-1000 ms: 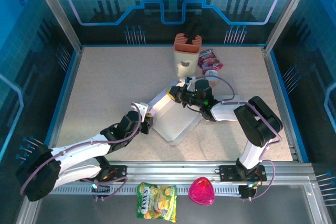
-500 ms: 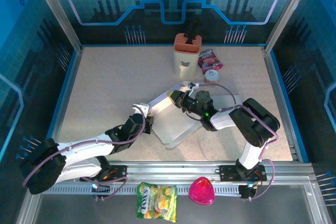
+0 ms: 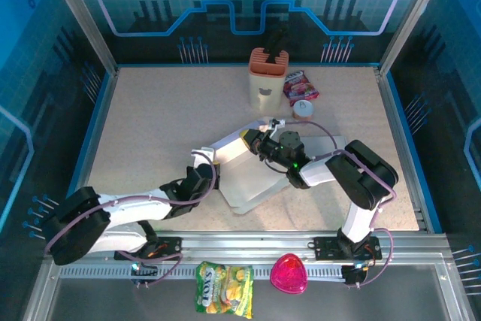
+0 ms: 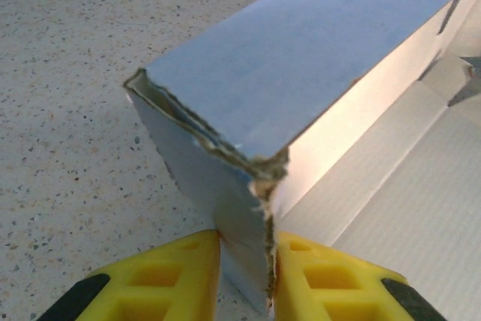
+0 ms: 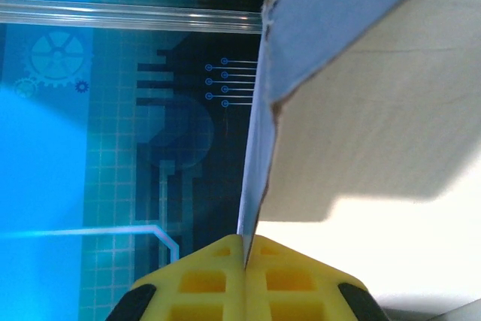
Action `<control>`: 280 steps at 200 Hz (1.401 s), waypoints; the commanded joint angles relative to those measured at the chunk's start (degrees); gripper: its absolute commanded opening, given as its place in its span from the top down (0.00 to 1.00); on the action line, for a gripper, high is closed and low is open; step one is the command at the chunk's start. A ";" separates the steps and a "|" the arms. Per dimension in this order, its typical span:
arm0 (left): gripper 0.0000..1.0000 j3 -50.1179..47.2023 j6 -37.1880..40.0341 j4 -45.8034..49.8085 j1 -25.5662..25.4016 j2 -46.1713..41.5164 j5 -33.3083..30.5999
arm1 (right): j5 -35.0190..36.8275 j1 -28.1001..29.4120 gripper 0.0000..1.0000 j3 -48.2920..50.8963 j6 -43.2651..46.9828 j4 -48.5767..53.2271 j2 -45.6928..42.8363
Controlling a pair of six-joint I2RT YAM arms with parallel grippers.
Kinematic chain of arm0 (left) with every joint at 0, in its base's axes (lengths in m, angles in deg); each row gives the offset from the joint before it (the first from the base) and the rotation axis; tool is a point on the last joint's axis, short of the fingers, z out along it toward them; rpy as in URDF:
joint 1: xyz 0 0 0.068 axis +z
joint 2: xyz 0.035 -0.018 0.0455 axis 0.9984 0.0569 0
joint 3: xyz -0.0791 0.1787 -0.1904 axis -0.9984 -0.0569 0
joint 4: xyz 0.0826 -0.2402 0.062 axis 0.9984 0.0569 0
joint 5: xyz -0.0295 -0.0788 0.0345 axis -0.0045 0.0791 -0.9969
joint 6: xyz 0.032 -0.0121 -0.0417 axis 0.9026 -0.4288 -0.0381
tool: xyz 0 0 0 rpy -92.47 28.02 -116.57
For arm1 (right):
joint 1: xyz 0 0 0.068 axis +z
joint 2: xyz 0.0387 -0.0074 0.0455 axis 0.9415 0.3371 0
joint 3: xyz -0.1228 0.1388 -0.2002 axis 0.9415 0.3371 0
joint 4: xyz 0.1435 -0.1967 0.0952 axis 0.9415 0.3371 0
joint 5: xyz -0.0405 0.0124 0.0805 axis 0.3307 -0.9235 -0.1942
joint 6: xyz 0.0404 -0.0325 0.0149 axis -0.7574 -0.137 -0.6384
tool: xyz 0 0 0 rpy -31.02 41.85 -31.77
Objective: Fold the paper box
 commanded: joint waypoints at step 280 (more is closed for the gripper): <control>0.87 13.23 -11.10 3.35 -4.72 21.44 -18.53 | -3.46 -1.18 1.00 2.07 -3.28 -3.61 1.23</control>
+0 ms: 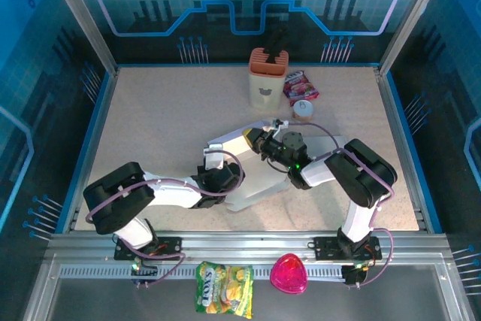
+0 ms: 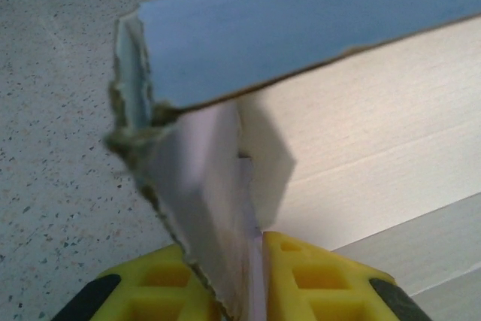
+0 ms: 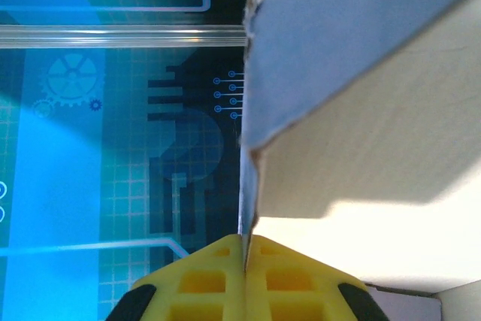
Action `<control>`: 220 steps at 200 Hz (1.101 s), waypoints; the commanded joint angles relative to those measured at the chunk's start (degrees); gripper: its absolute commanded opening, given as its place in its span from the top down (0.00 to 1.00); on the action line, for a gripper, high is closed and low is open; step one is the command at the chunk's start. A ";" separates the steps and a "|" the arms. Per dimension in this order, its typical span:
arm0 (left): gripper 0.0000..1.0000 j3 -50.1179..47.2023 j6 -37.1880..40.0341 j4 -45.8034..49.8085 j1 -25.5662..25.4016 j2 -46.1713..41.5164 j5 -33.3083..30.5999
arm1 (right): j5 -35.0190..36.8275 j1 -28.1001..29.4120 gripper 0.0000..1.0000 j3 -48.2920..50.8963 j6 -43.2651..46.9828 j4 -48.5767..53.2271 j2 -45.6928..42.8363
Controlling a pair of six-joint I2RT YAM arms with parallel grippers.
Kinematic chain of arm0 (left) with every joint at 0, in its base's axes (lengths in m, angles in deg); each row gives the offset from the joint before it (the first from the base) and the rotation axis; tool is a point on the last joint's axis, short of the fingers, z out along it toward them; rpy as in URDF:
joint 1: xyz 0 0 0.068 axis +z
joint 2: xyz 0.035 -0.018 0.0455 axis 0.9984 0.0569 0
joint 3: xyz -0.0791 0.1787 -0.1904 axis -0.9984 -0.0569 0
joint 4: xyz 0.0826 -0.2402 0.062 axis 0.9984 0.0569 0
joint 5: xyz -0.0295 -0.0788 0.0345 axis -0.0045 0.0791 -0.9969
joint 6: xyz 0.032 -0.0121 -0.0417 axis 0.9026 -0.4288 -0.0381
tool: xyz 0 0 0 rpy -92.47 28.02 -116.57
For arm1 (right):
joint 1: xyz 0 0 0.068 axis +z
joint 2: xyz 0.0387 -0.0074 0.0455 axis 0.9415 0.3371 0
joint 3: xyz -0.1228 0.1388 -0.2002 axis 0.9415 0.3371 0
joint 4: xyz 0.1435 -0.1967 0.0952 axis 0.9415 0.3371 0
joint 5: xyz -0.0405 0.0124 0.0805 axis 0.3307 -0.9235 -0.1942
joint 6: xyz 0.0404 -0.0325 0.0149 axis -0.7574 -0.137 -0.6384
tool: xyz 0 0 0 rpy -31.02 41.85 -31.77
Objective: Fold the paper box
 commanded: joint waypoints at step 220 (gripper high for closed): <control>1.00 -0.81 11.86 4.04 4.35 -9.48 1.27 | -1.67 -6.88 0.25 0.16 19.77 52.46 -41.53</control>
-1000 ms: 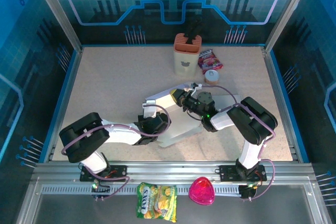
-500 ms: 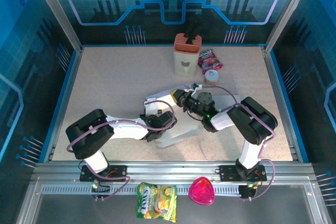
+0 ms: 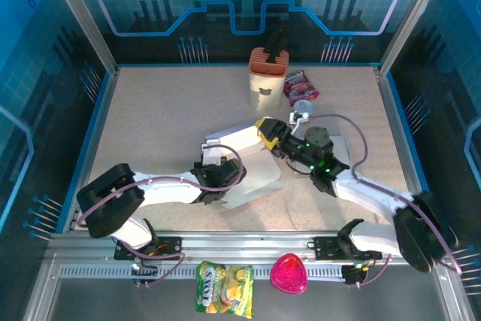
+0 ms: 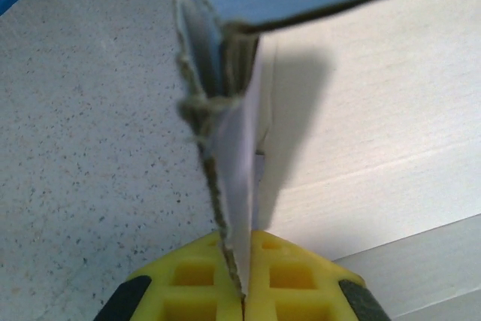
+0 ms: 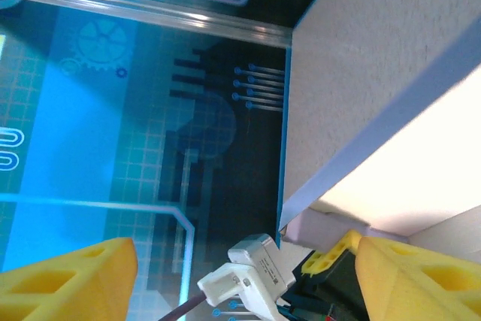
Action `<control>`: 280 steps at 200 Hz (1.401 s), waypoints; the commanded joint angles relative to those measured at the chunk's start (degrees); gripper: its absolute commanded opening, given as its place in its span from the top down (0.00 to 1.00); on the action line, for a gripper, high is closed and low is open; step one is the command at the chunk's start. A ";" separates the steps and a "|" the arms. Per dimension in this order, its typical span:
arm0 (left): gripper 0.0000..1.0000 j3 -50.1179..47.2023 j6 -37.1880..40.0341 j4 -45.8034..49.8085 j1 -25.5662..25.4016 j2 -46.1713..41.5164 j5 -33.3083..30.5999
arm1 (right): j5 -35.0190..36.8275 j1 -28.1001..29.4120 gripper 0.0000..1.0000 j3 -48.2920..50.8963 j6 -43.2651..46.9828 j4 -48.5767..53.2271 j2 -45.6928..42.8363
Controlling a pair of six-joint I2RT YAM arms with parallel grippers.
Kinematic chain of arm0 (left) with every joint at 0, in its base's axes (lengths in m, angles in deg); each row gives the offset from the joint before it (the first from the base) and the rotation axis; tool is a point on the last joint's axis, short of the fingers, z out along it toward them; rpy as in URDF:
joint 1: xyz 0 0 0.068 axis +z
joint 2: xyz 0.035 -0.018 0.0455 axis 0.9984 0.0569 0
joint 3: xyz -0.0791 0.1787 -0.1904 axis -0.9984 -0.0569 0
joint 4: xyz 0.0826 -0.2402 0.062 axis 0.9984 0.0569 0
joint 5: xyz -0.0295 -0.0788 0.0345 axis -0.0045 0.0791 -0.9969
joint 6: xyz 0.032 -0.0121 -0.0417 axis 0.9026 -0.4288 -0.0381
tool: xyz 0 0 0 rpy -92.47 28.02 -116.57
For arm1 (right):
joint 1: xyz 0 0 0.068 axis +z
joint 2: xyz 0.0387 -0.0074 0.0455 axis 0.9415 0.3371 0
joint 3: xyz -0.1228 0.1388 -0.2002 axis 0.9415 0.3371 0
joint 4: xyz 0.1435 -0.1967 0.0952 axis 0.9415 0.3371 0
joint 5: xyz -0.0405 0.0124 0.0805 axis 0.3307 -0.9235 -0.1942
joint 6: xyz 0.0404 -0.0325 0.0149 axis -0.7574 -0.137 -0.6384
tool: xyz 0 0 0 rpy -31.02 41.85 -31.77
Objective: Fold the paper box
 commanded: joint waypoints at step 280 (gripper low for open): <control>1.00 -11.92 29.64 -34.57 8.02 0.93 13.28 | -17.32 -24.01 0.77 -15.10 49.30 26.07 22.65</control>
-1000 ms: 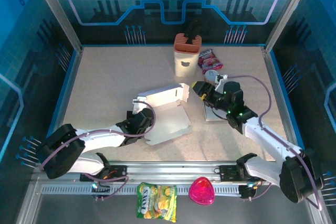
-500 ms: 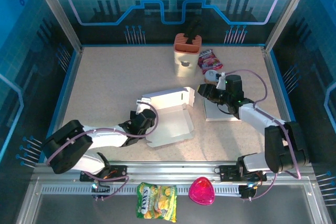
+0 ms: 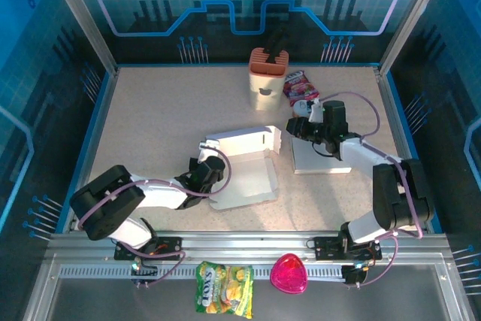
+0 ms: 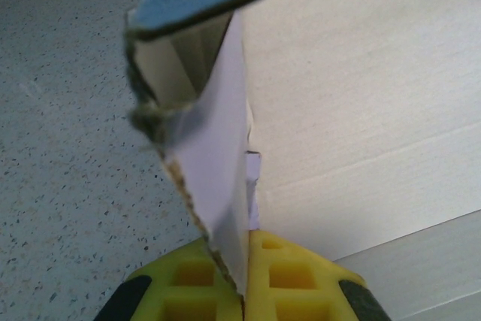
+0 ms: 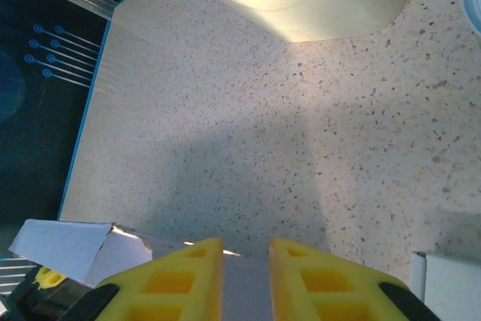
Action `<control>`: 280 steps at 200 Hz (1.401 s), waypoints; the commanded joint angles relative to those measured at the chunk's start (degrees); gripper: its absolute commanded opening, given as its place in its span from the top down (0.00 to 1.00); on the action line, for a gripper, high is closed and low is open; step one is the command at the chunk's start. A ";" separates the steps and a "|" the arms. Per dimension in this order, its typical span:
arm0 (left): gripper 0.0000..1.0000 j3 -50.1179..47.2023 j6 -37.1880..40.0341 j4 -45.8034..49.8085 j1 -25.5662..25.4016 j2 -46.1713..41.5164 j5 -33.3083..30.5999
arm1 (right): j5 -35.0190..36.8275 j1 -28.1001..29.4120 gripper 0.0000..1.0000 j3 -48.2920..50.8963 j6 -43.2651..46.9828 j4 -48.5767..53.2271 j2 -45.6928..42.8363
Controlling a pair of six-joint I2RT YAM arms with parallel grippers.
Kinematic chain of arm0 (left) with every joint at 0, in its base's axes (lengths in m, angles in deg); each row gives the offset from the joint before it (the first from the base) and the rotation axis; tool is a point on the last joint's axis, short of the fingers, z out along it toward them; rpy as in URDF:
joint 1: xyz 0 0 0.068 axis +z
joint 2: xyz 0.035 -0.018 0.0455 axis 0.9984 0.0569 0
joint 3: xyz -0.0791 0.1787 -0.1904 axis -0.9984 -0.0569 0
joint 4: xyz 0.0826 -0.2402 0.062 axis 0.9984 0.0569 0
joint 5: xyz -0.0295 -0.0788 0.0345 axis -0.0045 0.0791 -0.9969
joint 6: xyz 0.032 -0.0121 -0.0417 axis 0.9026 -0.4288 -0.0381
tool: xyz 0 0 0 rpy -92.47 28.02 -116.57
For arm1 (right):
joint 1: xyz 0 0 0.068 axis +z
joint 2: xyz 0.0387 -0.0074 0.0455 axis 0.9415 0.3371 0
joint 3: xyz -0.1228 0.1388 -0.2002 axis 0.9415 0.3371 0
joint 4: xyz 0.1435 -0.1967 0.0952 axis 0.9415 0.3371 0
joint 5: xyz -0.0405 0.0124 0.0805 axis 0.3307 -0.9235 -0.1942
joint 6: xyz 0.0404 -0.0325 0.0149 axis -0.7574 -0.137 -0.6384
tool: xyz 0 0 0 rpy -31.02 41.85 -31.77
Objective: Fold the paper box
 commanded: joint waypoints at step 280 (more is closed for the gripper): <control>1.00 2.19 4.07 -4.98 1.37 5.09 -0.48 | 3.50 11.60 0.82 9.44 17.10 -8.60 -2.14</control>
